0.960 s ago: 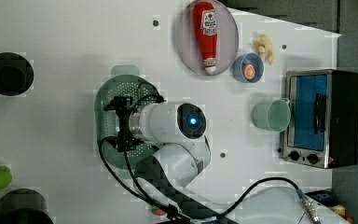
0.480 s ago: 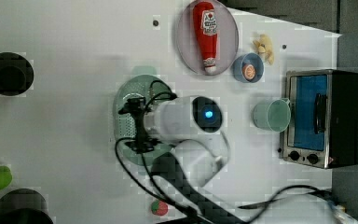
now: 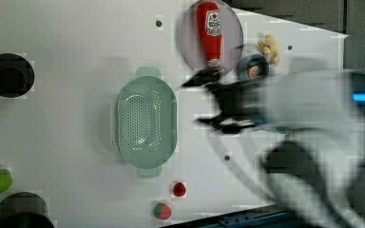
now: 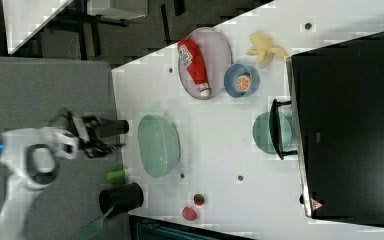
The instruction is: Drag strainer right to left.
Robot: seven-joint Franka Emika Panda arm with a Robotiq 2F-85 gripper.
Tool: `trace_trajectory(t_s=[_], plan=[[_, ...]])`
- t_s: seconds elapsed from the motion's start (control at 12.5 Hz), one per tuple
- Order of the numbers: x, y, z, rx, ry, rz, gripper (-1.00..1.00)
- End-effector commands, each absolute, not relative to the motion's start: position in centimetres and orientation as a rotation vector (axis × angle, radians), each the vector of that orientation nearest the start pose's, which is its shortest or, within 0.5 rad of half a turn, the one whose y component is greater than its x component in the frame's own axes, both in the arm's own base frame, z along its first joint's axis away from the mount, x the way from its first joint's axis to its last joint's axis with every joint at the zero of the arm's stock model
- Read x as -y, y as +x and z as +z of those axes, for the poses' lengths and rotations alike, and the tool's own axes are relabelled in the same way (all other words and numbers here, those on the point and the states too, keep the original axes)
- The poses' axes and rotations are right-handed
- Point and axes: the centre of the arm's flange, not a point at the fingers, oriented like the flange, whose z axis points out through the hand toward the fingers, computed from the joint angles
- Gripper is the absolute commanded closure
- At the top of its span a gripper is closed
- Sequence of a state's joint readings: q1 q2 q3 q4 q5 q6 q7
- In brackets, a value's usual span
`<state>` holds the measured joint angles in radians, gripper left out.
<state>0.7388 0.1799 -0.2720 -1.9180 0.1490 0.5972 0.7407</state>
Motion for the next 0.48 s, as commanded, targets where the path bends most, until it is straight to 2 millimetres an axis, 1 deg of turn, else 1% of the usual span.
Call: trace_trajectory(t_s=[0.08,0.16,0.32,0.4,0.48], plan=[[-11.0,58.2,50.1,-1.496,-2.587,-0.158,-1.00],[-7.0,58.0,52.0,-1.420,-2.667,-0.196,-1.00],[0.3,56.7,54.4,-1.287,-2.798,-0.209,-1.00],[3.2,55.8,55.2,-1.235,-2.828,-0.182,-1.00],[5.3,54.9,55.8,-1.202,-2.841,-0.144,-1.00]])
